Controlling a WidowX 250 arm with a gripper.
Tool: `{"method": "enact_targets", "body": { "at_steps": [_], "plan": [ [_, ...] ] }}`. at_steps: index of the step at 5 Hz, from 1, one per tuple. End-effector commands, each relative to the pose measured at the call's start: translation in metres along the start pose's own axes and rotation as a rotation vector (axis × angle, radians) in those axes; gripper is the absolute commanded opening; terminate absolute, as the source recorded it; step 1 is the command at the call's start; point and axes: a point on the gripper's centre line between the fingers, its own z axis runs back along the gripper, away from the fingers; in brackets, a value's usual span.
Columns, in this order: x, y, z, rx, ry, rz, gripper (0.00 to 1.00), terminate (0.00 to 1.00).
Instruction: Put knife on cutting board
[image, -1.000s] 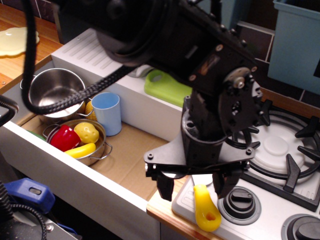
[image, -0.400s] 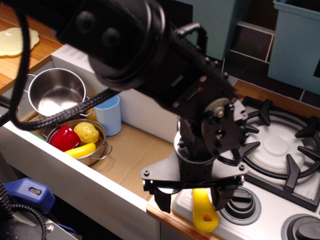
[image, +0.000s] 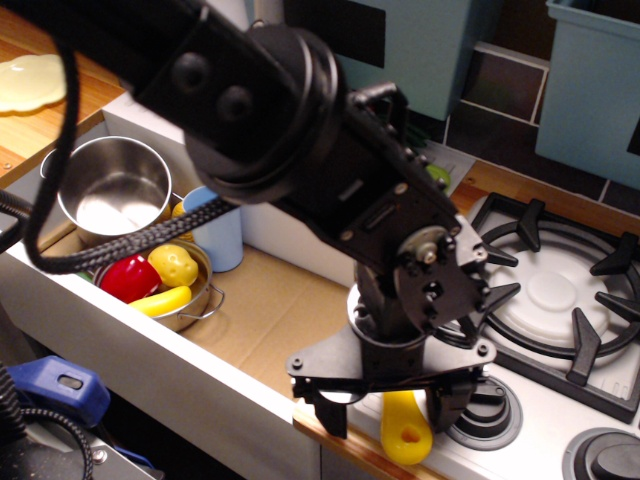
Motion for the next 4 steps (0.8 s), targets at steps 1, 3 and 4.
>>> {"method": "enact_targets", "body": {
  "at_steps": [1,3,4],
  "plan": [
    [0.007,-0.007,-0.008,-0.05,0.012,0.037,0.0,0.0],
    [0.015,-0.011,-0.001,-0.034,0.001,0.025,0.0,0.0],
    [0.024,-0.003,0.01,0.004,-0.016,-0.019,0.0,0.0]
  ]
}}
